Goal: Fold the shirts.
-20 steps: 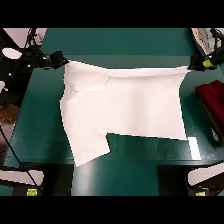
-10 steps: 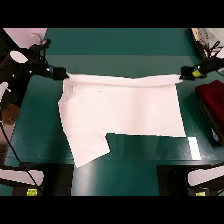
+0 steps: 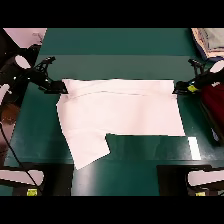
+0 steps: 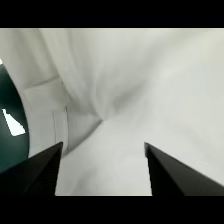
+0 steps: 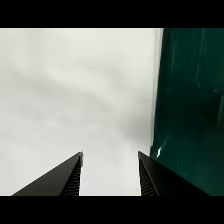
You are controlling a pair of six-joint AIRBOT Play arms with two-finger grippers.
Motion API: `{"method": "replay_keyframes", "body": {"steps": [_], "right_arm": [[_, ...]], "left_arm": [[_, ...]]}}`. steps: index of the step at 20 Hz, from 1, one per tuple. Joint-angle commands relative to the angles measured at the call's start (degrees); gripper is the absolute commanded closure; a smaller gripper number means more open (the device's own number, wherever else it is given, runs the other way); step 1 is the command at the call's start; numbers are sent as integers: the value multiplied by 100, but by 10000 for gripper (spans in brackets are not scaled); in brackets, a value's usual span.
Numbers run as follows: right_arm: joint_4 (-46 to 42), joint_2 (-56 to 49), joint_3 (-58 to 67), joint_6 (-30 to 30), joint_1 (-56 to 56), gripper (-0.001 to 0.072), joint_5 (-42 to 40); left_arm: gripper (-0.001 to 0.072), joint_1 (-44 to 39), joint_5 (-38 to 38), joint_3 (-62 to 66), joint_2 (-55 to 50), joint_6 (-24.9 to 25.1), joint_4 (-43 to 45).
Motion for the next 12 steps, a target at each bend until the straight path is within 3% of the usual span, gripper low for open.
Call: {"method": "replay_keyframes", "body": {"steps": [1,5,8,12], "right_arm": [[640,103,120,-317,-343,301,1058],[1878,828,-409,-804,-887,301,1292],[1958,1410,-960,-925,-1097,302,837],[1961,1740,-1296,-927,-1123,302,564]], "left_arm": [[106,251,-822,-76,332,-236,96],[106,411,-817,-1657,1770,-533,-13],[106,411,-721,-3351,2909,-723,-595],[106,411,-579,-4863,3617,-739,-881]]}}
